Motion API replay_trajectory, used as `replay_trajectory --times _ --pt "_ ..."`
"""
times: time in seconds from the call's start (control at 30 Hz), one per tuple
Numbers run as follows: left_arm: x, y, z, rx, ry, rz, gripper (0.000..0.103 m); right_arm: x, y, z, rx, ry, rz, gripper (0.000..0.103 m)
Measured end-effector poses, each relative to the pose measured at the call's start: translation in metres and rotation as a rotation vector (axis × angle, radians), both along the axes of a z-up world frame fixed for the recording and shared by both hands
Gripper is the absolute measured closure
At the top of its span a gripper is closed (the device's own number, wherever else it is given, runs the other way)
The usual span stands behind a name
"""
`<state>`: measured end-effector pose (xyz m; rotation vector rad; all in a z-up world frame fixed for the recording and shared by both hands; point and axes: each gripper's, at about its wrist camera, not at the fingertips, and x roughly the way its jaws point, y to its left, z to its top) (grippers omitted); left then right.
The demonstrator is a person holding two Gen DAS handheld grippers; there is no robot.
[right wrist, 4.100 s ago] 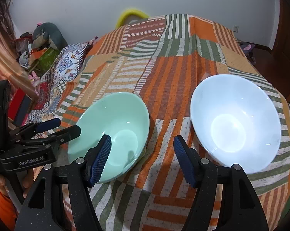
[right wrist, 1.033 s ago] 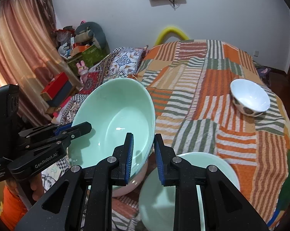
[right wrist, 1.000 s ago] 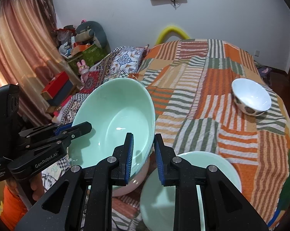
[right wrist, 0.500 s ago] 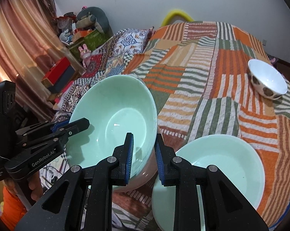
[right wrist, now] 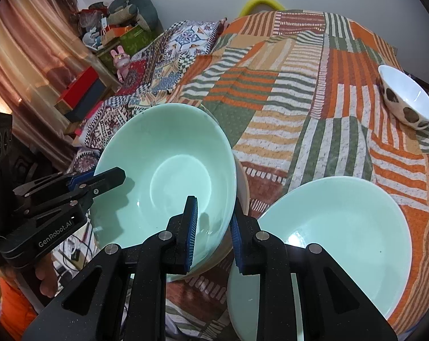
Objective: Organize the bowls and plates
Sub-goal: 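Lower the mint green bowl into the pale pink bowl and open both tools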
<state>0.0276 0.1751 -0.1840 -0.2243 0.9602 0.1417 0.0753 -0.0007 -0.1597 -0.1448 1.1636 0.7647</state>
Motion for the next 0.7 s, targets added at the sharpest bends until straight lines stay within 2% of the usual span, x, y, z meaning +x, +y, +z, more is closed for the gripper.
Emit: replay_trajectory --times 0.7 --pt "0.008 0.003 -0.025 0.01 0.075 -0.006 0.088 0.001 0.005 -0.017 -0.046 0.027 0.024 0.081"
